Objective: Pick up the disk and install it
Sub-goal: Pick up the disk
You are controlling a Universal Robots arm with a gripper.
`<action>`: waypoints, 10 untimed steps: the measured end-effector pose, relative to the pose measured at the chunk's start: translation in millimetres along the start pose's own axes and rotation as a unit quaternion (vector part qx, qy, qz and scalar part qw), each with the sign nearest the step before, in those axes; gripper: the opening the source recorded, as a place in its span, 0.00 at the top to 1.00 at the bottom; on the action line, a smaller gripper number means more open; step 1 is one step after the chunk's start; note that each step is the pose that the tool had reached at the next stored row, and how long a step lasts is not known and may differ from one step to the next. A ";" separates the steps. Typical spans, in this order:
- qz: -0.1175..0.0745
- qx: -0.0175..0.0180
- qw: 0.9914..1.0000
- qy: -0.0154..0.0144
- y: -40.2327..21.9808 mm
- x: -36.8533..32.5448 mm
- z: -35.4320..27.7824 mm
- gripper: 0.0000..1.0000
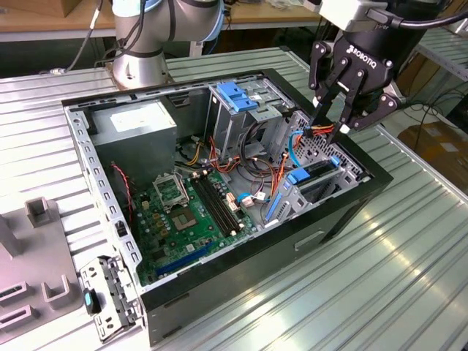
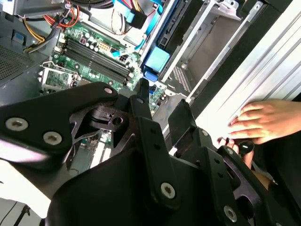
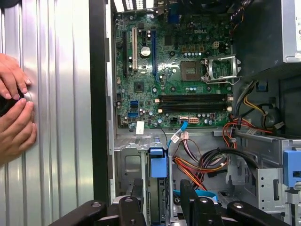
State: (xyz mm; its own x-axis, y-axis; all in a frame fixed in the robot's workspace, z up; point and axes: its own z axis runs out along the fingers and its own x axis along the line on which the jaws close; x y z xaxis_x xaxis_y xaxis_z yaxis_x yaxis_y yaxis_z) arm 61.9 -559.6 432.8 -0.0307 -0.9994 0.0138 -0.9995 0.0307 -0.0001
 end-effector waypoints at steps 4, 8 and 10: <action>0.000 0.000 1.000 0.000 0.0 0.0 1.3 0.57; 0.000 0.000 1.000 0.000 -0.7 -0.1 3.7 0.76; 0.000 0.000 1.000 0.000 -2.4 -0.2 8.3 0.89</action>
State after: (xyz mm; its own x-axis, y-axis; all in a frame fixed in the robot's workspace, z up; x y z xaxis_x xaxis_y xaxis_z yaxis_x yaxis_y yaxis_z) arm 64.4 -559.6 424.6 -0.0307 -0.9994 0.0141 -0.9995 0.0307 -0.0002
